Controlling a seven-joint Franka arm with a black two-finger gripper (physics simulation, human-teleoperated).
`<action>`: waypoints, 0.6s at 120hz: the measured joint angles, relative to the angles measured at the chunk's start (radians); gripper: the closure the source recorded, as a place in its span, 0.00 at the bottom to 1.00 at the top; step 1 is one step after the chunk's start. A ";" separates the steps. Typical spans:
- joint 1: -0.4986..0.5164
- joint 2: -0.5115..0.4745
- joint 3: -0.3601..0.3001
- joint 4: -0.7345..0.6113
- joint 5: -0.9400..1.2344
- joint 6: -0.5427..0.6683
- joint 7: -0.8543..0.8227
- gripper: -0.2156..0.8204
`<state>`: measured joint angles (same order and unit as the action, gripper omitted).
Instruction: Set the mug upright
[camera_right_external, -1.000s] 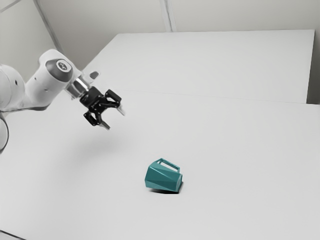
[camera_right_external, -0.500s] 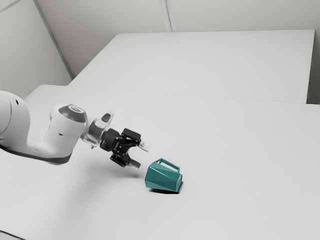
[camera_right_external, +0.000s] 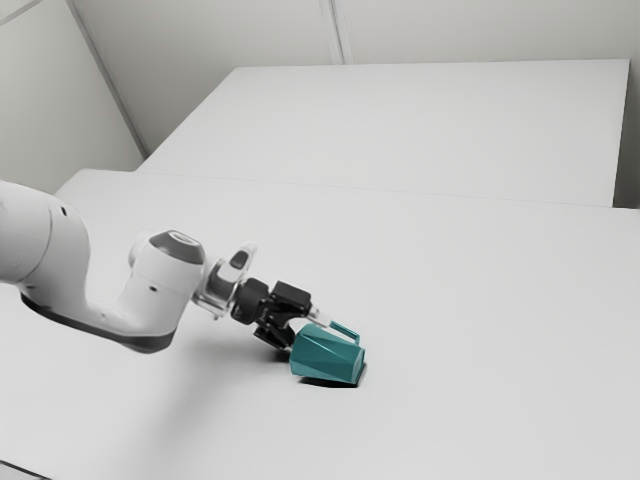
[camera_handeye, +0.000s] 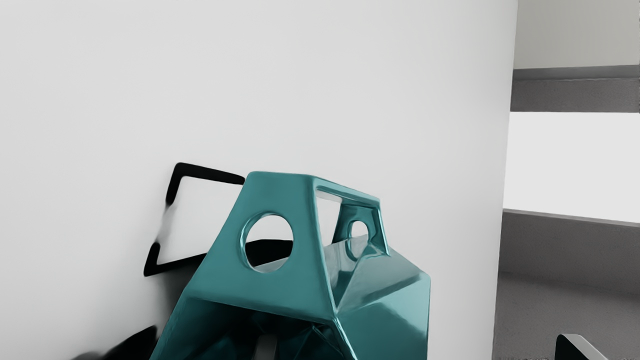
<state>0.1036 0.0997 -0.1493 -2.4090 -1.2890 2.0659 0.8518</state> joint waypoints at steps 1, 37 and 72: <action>0.000 0.001 -0.002 0.000 -0.002 0.001 0.003 0.21; 0.000 0.009 -0.013 -0.013 -0.029 0.013 0.073 0.44; 0.000 0.007 -0.013 -0.021 -0.044 0.016 0.113 0.76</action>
<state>0.1036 0.1067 -0.1626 -2.4296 -1.3328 2.0814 0.9647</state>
